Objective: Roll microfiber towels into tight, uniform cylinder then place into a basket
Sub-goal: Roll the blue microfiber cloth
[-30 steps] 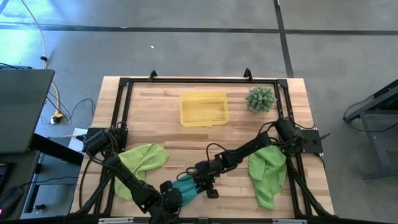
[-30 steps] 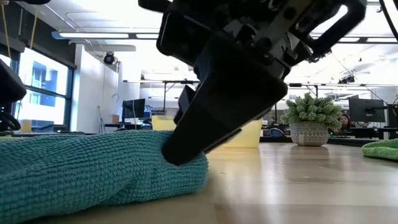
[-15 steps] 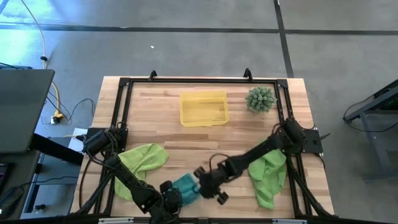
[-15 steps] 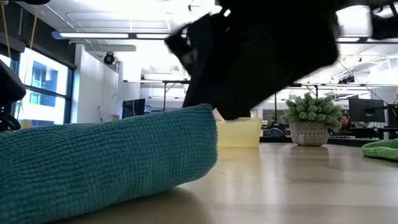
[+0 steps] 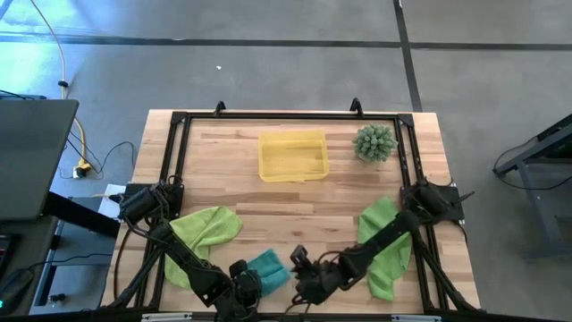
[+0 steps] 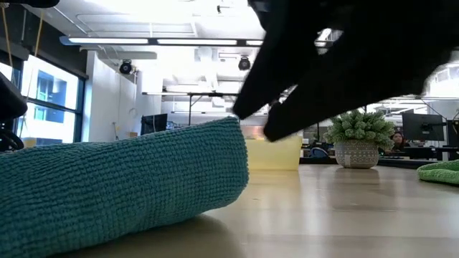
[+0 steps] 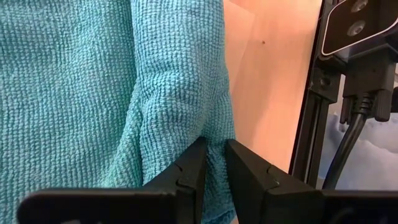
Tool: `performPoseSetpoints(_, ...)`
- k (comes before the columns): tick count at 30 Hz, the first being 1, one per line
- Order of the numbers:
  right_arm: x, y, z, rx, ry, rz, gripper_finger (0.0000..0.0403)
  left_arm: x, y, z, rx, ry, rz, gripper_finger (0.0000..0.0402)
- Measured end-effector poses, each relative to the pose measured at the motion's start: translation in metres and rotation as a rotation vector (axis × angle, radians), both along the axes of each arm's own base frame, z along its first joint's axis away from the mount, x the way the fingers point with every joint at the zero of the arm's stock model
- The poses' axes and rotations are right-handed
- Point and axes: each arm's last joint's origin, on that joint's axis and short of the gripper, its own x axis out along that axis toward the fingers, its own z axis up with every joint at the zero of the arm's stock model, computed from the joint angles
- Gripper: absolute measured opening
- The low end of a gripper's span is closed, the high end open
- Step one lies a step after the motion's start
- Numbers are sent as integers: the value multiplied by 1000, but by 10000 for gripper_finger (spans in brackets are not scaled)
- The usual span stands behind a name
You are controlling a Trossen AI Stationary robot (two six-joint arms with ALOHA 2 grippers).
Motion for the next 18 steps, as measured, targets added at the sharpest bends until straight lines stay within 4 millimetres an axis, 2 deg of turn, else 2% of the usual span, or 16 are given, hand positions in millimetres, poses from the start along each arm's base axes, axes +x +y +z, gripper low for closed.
performPoseSetpoints(5, -2, 11, -1, 148, -48, 61, 110, 0, 0, 0, 0, 0, 0, 53)
performPoseSetpoints(11, 2, -3, -14, 183, -160, 84, 110, 0, 0, 0, -15, -4, 17, 53)
performPoseSetpoints(18, 3, -10, -22, 307, -112, 182, 128, 0, 0, 0, -14, -4, 16, 53)
